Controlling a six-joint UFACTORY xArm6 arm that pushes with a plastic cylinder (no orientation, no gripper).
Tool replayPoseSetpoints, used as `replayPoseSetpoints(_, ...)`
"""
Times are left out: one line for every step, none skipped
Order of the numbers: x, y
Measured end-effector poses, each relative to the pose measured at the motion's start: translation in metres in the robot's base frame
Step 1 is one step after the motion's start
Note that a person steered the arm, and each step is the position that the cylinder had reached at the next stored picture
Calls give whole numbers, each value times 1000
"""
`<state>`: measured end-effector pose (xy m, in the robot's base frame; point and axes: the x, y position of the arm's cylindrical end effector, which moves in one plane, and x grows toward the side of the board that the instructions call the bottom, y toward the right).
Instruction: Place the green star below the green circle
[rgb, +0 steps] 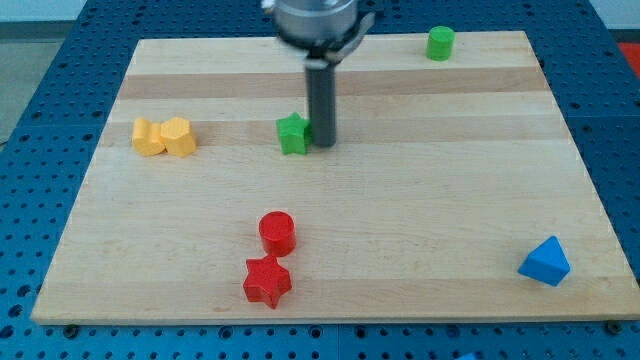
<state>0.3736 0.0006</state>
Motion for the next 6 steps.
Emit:
replayPoseSetpoints(20,11)
replayPoseSetpoints(79,15)
replayPoseSetpoints(81,-66)
replayPoseSetpoints(25,-50)
replayPoseSetpoints(-31,53)
replayPoseSetpoints(-43,100)
